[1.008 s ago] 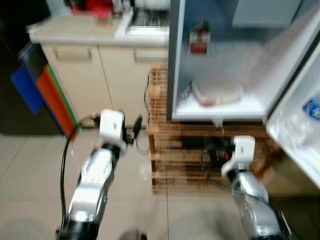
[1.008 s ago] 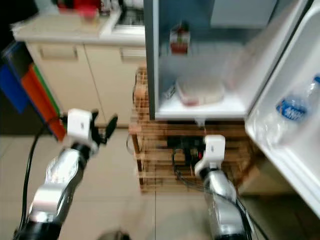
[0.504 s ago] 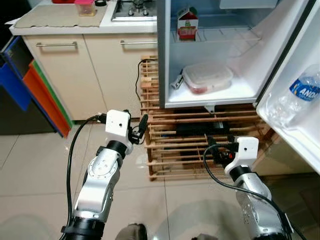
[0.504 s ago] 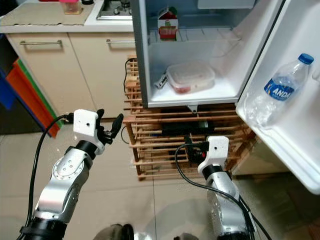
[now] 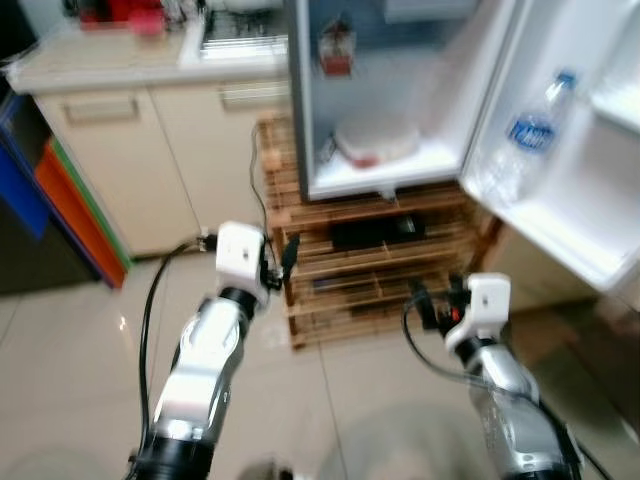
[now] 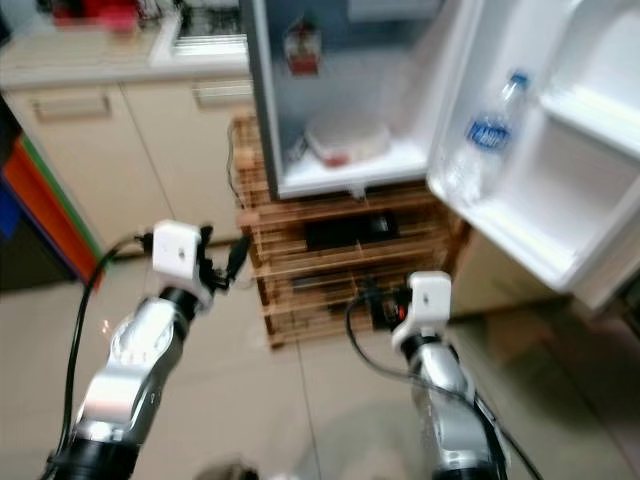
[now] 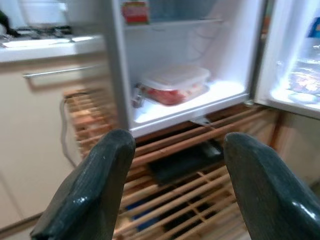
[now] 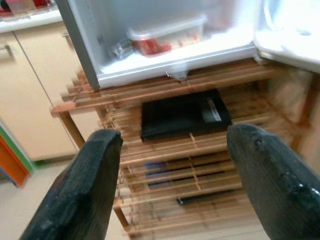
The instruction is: Restocking fridge
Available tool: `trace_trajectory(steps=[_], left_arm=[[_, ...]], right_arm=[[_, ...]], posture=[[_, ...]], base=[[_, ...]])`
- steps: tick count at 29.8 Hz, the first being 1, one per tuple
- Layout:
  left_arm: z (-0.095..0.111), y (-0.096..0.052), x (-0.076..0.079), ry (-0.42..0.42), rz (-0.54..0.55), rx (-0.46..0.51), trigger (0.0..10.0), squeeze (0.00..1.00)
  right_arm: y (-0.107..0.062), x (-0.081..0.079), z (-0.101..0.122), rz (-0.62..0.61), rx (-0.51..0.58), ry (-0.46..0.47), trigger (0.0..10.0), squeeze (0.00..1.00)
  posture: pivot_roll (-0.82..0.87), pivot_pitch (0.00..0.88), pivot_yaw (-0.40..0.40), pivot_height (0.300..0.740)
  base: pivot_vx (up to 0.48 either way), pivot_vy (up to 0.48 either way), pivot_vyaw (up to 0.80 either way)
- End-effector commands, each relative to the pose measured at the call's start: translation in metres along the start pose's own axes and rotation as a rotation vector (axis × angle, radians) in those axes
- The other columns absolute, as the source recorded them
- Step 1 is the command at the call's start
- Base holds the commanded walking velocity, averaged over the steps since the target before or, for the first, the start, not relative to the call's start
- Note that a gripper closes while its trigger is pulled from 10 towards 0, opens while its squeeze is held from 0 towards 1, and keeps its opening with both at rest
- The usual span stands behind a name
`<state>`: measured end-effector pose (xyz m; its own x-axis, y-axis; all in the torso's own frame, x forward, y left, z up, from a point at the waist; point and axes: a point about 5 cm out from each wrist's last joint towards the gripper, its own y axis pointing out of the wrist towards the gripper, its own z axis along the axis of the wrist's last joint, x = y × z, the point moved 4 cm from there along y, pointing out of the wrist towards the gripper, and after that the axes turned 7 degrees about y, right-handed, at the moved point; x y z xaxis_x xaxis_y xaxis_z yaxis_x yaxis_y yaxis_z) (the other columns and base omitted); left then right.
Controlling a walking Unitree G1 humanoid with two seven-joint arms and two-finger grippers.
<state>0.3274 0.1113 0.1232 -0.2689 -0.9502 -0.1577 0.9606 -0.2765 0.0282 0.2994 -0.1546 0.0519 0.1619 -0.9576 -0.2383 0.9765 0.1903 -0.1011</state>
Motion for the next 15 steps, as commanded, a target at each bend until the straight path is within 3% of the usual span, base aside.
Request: trace_trajectory(steps=[1,15], left_arm=[[-0.002,-0.001,0.001,-0.006,-0.008,-0.007,10.0,0.00],[-0.001,-0.005,0.012,-0.042,-0.054,0.016,10.0,0.00]], right_arm=[[0.001,-0.002,0.001,0.011,-0.009,-0.015,10.0,0.00],[0.003,0.000,-0.005,0.022,-0.034,-0.016,10.0,0.00]], posture=[[-0.07,0.033,0.026,0.740],[-0.07,0.035,0.024,0.740]], base=[[0.000,-0.480,0.00],[0.000,-0.480,0.00]])
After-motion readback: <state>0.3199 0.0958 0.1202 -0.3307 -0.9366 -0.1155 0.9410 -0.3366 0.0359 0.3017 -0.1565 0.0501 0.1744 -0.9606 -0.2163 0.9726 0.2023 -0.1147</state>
